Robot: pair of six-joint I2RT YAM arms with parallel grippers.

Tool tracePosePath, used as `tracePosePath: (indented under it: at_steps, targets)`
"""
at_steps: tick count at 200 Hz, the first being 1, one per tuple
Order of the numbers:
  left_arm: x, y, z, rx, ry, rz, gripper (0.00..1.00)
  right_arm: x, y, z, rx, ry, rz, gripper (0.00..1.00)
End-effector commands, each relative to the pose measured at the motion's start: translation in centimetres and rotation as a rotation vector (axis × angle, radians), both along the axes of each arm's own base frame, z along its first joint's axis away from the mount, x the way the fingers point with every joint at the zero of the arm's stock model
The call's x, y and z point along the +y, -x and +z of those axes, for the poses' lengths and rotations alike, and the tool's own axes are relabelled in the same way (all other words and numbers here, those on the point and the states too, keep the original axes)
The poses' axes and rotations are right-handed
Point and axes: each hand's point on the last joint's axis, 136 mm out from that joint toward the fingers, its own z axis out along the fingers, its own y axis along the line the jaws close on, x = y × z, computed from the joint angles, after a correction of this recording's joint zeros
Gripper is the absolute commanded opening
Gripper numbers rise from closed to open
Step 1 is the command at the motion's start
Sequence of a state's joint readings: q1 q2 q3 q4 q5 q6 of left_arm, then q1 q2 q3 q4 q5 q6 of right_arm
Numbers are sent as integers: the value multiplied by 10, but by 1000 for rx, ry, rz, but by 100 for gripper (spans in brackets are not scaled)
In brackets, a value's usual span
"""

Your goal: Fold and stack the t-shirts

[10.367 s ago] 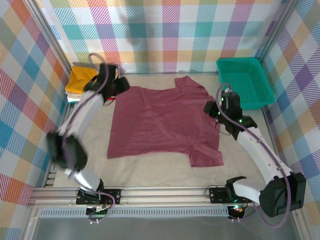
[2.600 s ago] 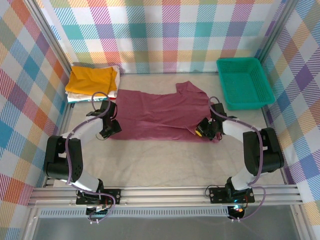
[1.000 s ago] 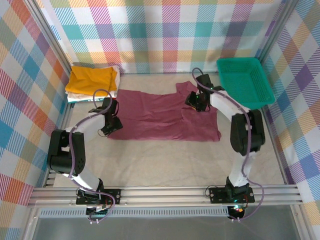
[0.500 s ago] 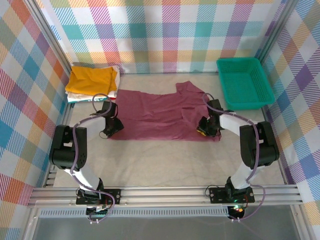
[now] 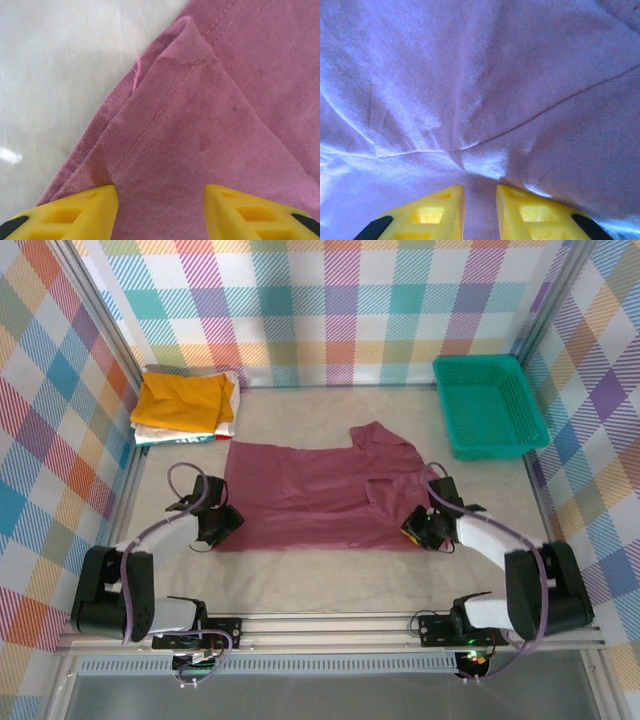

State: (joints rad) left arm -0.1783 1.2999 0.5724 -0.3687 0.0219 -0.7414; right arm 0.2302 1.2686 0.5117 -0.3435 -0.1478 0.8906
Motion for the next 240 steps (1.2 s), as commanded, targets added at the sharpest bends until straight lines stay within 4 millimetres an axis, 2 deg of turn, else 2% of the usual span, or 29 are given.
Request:
tracePosePath:
  at_steps: [1,18,32,43,61,71,82,97,98,107,110,113,126,147,157,180,202,240]
  targets:
    - [-4,67,-19,215,-15,19,50,-20,47,-8,135,60,-74,25]
    - [10,71,-7,185,-78,56,50,-20,44,5,88,61,-62,26]
    - [16,59,10,118,-108,65,50,-19,27,25,6,65,-45,29]
    - [14,40,31,56,-115,46,51,-16,7,48,-71,73,-18,31]
    - [9,-6,74,-57,-150,-6,51,-8,-37,88,-196,98,52,34]
    - [7,-34,94,-104,-173,-43,54,1,-70,110,-284,104,116,37]
    - [4,-67,109,-146,-184,-87,55,9,-106,132,-346,138,185,42]
    - [7,-109,118,-148,-219,-129,55,23,-160,150,-396,189,303,45]
    - [7,-112,118,-149,-220,-131,55,24,-162,145,-384,193,312,45]
    - [8,-133,121,-148,-241,-151,56,33,-192,151,-391,216,385,46]
    - [9,-140,121,-147,-246,-155,57,37,-200,144,-376,223,418,46]
    - [9,-145,121,-146,-252,-157,57,41,-209,148,-392,234,444,46]
    - [10,-167,119,-155,-270,-165,57,53,-238,134,-349,271,542,46]
    - [11,-184,103,-116,-273,-171,58,49,-276,117,-276,391,577,46]
    - [14,-188,93,-82,-291,-178,58,50,-287,110,-239,406,593,46]
    - [22,-196,72,-32,-293,-184,58,53,-297,81,-142,427,612,45]
    - [35,-204,59,-1,-309,-176,58,53,-295,58,-78,429,601,44]
    - [32,-214,47,18,-294,-202,58,57,-292,34,-35,422,608,42]
